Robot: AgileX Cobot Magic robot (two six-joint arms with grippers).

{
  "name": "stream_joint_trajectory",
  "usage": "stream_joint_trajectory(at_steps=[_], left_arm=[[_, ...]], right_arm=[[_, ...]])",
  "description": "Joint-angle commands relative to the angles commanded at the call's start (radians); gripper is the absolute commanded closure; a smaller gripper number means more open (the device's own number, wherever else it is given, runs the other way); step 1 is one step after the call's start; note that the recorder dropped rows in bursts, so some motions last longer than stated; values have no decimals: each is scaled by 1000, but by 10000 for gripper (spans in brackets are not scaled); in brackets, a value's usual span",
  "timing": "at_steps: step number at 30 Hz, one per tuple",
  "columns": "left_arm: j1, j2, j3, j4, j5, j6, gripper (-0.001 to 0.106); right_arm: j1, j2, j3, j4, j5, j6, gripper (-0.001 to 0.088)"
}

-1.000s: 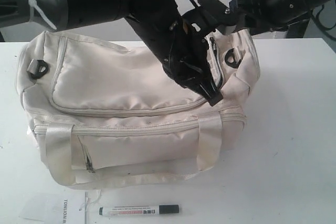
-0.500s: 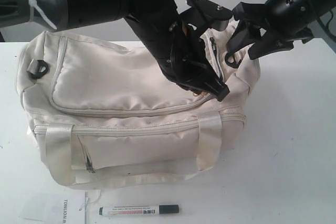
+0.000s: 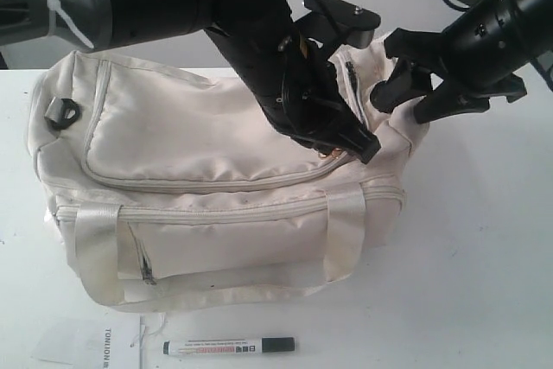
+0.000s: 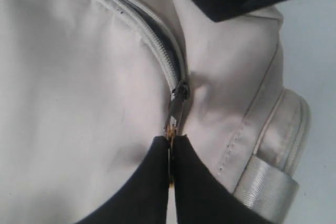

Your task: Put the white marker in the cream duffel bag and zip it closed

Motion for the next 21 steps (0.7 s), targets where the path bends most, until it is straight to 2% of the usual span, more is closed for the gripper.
stream_joint_trajectory(at_steps=[5,11,14,17,21], left_arm=[[0,0,0,0,-2,0,1053],[0,-2,0,0,-9,0,1053],[0,-2,0,0,-16,0,1053],[0,-2,0,0,-18,0,1053],[0,-11,0,0,-16,4,1053]], right_arm=[[32,44,0,0,-62,0,329],[36,101,0,-41,-66,0,452],[37,111,0,-43,-78,0,587],[37,109,0,-43,-96,-7,875],[37,109,-2,-43,-99,-31,868]])
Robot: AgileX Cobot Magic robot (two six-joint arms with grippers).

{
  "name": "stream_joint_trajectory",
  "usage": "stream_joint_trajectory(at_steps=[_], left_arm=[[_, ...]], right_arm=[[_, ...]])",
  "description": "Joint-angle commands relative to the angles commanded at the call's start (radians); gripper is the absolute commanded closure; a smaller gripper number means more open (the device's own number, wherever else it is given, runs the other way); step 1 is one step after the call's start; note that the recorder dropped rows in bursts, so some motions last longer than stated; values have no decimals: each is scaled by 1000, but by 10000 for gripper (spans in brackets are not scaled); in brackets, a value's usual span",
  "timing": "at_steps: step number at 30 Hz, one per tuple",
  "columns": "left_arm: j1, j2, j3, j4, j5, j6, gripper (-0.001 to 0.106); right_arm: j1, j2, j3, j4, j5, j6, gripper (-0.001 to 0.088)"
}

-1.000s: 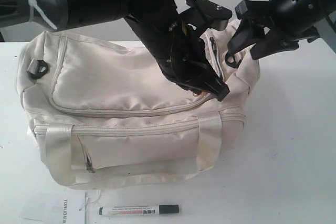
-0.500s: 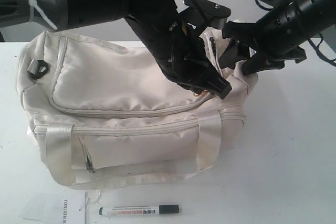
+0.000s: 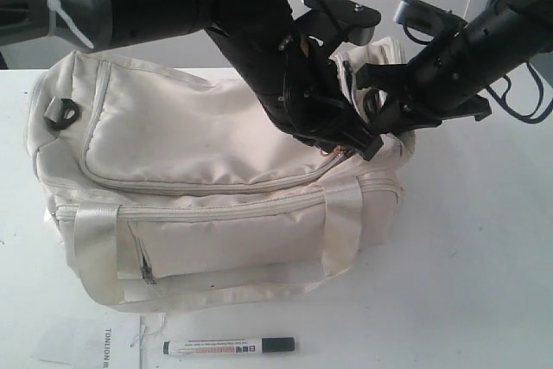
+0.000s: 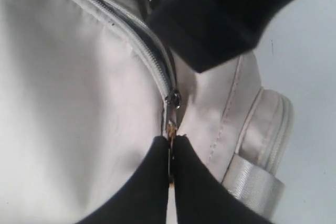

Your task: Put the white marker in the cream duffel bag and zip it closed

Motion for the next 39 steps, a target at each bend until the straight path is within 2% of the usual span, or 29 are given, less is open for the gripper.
stream_joint_trajectory(at_steps=[4,15,19,21,27,29,32,35,39], left_arm=[[0,-25,0,0,-2,11,1053],[0,-69,0,-3,85,28,1053],[0,-73,0,-3,85,44,1053],[0,-73,0,-3,85,44,1053],[0,-73,0,-3,64,44,1053],[0,-73,0,-3,62,44,1053],[0,-73,0,-3,60,44,1053],[0,-73,0,-3,55,44,1053],[0,-73,0,-3,47,10,1053]], right_arm=[[0,-8,0,-2,-4,-3,868],[-2,-41,0,-8,-19,-19,868],[-2,-50,-7,-8,-9,20,862],[-2,-69,-21,-8,16,20,805],[-32,-138,-75,-4,103,33,497],[-38,-151,-82,4,124,35,434],[-38,-149,-82,67,156,35,383],[-28,-121,-79,177,188,33,376],[21,-81,-79,169,149,35,376]])
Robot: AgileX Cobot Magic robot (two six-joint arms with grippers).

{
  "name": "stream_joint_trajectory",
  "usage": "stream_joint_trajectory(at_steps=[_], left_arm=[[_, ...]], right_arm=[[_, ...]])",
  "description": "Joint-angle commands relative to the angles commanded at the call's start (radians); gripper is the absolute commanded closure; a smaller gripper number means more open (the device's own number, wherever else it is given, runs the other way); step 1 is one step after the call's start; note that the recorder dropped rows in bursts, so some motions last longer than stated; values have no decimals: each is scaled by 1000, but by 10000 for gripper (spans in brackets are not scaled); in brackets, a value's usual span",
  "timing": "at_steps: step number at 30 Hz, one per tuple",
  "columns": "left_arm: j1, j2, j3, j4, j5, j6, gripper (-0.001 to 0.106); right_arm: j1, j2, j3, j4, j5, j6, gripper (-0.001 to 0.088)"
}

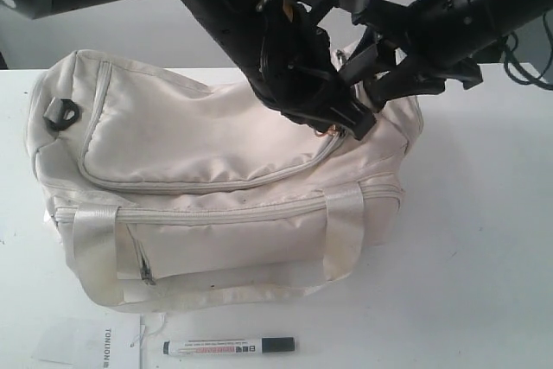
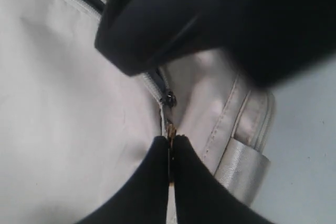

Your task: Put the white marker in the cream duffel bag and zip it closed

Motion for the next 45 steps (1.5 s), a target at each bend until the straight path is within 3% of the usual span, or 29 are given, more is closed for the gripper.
stream_joint_trajectory(at_steps=[3,7,10,22,27,29,32,33,45], left_arm=[[0,0,0,0,0,-42,1053],[0,0,0,0,0,-78,1053],[0,0,0,0,-2,-89,1053],[0,0,0,0,-4,-127,1053],[0,0,0,0,-6,-127,1053],[0,0,0,0,-6,-127,1053],[0,0,0,0,-6,-127,1053],[0,0,0,0,-6,-127,1053],[0,0,0,0,57,-92,1053]], right_arm=[[11,20,0,-20,-50,34,376],[11,20,0,-190,-83,126,376],[11,20,0,-132,-106,128,376],[53,73,0,-139,-186,128,383],[53,75,0,-144,-203,128,520],[53,78,0,-144,-212,128,616],[53,78,0,-144,-224,128,842],[53,78,0,-144,-227,128,867],[53,78,0,-151,-239,128,868]])
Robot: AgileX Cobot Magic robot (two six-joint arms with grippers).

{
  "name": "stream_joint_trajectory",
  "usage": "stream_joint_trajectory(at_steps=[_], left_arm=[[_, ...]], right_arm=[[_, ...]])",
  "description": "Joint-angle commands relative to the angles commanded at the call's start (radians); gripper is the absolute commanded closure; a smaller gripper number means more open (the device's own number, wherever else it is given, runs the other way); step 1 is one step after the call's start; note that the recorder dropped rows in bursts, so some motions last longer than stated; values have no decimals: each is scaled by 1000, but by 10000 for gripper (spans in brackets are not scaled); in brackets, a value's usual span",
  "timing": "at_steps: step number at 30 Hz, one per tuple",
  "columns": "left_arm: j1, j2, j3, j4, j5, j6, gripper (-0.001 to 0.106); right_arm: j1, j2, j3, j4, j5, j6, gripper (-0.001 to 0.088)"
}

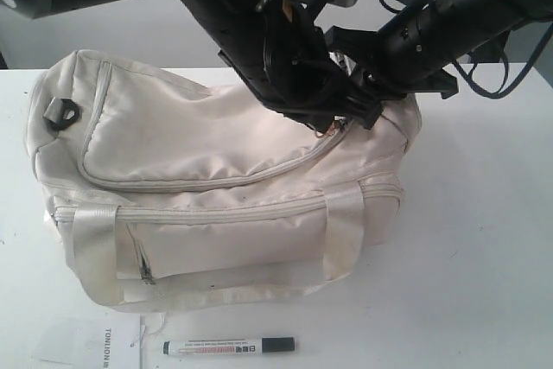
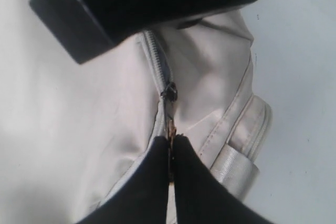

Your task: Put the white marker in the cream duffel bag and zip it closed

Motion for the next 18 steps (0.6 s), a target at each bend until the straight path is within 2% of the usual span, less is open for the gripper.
stream_joint_trajectory(at_steps=[18], left_arm=[[0,-6,0,0,122,63,1053]], right_arm=[[-2,-3,0,-6,-13,0,868]])
